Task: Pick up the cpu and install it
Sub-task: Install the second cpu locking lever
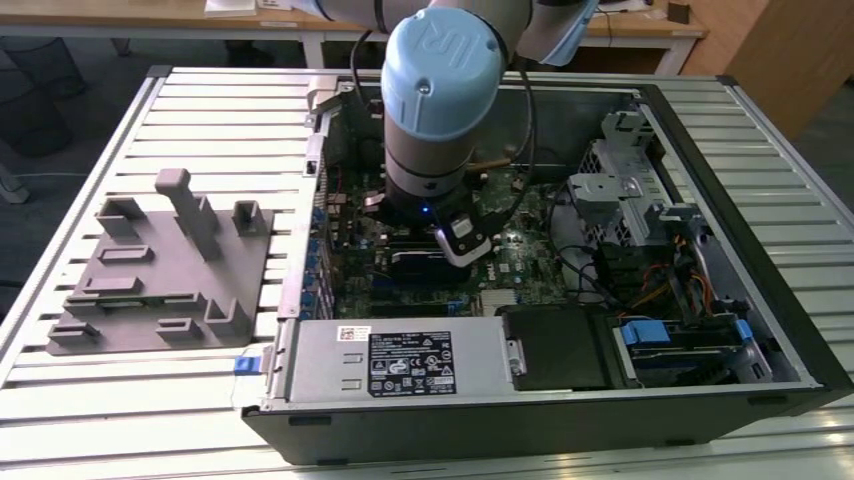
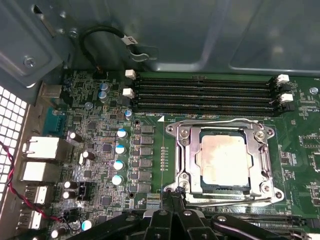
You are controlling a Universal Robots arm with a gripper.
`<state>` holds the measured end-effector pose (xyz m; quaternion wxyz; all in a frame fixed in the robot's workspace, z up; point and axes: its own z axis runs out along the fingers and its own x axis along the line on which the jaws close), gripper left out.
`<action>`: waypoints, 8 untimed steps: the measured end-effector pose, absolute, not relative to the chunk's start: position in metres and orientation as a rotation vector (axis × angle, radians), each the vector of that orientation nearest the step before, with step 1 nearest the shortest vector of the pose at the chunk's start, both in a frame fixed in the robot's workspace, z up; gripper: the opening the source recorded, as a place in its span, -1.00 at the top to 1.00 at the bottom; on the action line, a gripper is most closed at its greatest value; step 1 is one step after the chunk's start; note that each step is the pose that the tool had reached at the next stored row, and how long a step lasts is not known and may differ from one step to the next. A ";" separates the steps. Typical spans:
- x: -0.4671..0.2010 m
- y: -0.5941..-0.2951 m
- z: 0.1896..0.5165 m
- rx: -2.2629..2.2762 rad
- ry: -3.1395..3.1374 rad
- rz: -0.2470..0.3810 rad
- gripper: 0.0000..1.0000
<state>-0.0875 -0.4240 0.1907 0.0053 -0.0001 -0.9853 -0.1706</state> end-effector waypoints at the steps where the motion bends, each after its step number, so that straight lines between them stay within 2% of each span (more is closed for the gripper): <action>1: -0.088 -0.424 0.190 0.000 -3.085 -0.535 0.79; 8: -0.088 -0.423 0.190 0.000 -3.085 -0.536 0.79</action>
